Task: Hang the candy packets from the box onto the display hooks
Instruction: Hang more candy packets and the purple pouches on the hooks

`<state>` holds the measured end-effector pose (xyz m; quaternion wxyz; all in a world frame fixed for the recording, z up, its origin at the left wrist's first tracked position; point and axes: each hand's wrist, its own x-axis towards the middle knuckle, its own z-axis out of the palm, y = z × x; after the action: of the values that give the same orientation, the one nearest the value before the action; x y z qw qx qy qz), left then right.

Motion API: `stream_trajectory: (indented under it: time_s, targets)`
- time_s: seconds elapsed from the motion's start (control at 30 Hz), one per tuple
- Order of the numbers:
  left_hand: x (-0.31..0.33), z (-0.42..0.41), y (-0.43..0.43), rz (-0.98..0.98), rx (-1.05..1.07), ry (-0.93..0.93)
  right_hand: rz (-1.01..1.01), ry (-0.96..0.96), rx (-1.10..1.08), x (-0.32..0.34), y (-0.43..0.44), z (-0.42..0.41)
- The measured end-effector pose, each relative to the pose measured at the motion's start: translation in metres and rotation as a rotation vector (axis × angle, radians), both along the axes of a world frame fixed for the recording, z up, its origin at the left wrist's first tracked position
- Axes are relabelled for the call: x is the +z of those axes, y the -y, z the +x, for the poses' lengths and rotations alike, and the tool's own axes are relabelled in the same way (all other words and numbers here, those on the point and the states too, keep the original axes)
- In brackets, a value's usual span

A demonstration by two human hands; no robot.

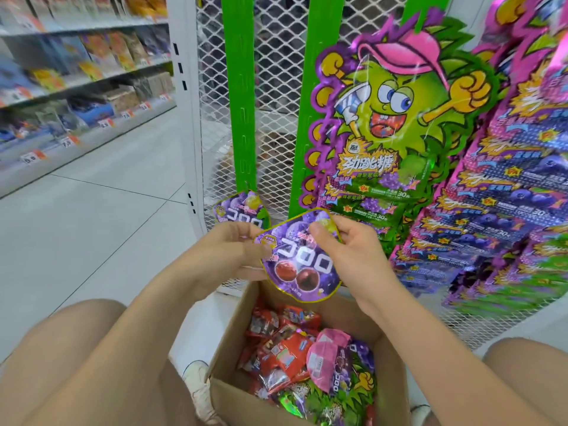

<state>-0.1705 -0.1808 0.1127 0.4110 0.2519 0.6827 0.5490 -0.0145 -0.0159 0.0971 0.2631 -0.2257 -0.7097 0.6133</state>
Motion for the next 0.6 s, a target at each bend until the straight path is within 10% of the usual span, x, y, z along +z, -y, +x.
stream_trajectory:
  time_s: [0.27,0.6]
  targets:
    - [0.003,-0.057,-0.04,-0.097,0.368,-0.944,0.453,0.218,0.192,0.0,-0.006,-0.027]
    - [-0.013,-0.092,-0.078,-0.012,0.456,-0.893,0.566,0.232,-0.014,0.003,-0.013,-0.058]
